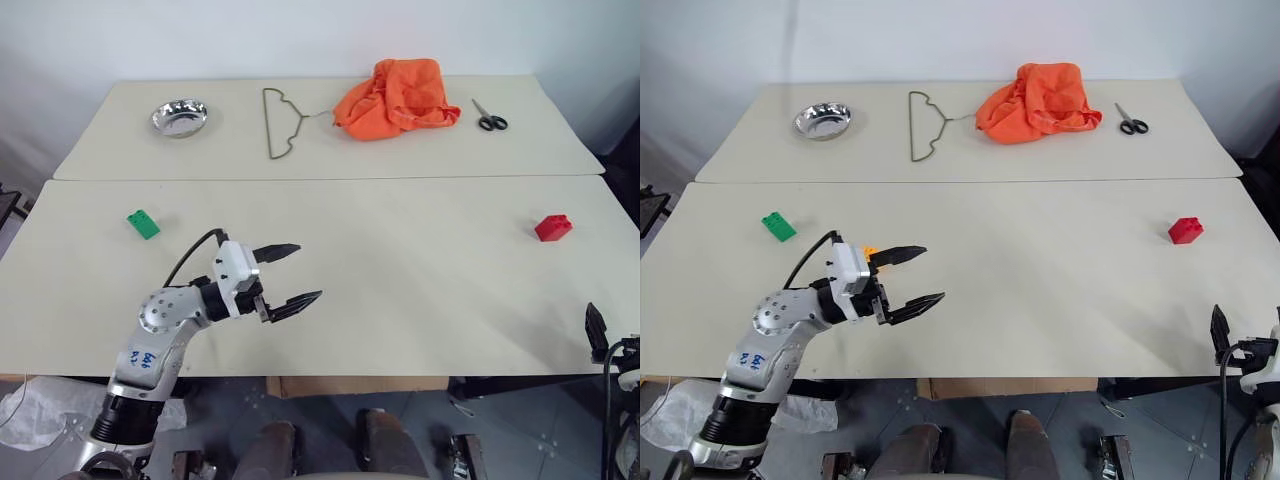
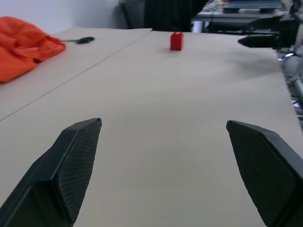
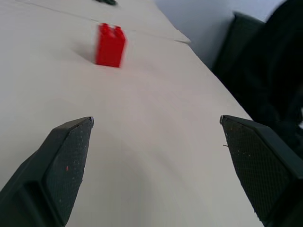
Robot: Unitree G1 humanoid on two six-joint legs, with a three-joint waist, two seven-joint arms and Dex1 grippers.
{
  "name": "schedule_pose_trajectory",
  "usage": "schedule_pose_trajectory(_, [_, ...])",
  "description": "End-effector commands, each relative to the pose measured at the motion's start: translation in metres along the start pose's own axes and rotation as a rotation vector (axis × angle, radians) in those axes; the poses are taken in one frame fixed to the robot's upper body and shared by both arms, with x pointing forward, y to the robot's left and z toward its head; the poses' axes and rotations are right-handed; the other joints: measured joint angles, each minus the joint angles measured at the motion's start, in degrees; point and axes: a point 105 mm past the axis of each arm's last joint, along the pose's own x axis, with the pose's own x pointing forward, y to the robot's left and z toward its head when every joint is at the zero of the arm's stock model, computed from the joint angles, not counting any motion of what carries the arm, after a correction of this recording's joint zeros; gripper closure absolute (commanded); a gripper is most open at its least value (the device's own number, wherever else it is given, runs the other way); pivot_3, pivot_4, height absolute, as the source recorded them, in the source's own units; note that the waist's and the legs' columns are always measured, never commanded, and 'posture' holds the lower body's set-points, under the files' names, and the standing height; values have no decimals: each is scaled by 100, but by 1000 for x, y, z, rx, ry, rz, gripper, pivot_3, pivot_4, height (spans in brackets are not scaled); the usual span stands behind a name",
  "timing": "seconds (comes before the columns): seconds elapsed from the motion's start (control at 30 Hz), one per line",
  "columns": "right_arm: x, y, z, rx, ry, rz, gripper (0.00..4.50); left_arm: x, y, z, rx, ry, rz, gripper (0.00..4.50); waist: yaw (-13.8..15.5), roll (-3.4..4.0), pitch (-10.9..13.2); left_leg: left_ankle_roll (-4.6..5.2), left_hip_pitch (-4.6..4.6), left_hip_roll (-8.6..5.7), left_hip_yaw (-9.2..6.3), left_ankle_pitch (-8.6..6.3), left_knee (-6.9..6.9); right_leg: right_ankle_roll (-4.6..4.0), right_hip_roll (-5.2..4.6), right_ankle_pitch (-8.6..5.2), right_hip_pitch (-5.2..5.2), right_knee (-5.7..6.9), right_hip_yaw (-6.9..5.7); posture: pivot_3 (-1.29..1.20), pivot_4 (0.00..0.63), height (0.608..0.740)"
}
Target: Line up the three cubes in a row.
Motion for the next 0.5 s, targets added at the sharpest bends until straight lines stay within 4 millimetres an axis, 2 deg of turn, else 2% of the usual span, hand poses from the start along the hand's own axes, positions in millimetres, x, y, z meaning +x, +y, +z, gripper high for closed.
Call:
schedule_pose_trajectory(0.03, [28,1,34,-21,-104,45,0,3,0,7,-4,-23,-11,7,-66,1,0,0,2,4,0,0,4,0,9,0,3,3,0,0,150,740])
schedule_pose_trajectory(0.23, [84,13,56,18,-40,176,0,5,-2,9,-5,-31,-24,7,-46,2,0,-2,-2,13,4,-1,17,1,30,1,0,3,7,0,150,740])
schedule_pose_trajectory(0.37, [119,26,58,43,79,235,0,4,-1,7,10,-27,-17,7,26,2,0,-7,-9,24,-5,-4,16,0,33,1,-1,-7,3,0,150,740])
schedule_pose_trajectory(0.5, [137,31,52,17,155,230,0,4,-1,6,23,-25,-5,7,93,2,0,-8,-13,23,0,-7,19,0,33,1,-5,-11,1,0,150,740])
